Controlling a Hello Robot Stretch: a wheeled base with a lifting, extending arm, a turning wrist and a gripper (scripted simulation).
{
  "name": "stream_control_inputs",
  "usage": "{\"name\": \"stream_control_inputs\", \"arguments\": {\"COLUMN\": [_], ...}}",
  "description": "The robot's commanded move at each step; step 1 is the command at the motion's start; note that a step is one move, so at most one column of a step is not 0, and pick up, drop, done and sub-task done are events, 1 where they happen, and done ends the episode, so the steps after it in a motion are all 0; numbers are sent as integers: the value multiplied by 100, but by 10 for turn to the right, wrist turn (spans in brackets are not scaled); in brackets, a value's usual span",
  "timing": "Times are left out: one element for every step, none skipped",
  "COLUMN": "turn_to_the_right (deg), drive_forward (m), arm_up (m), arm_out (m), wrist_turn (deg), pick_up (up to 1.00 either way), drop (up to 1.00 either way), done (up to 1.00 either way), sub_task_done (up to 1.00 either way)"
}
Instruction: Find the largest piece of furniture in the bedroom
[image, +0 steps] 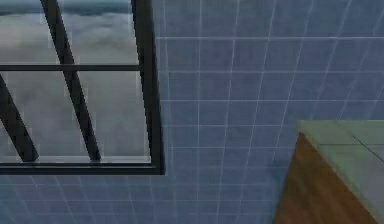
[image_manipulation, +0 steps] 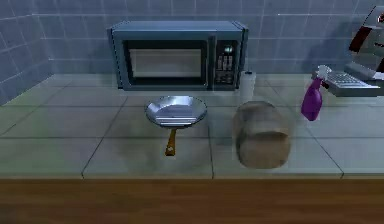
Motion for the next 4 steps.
{"name": "stream_control_inputs", "arguments": {"turn_to_the_right": [-450, -420, 0, -450], "drive_forward": [0, 0, 5, 0], "arm_up": [0, 0, 0, 0], "arm_out": [0, 0, 0, 0], "wrist_turn": [0, 0, 0, 0], "pick_up": [0, 0, 0, 0], "drop": [0, 0, 0, 0], "done": [0, 0, 0, 0], "sub_task_done": [0, 0, 0, 0]}}
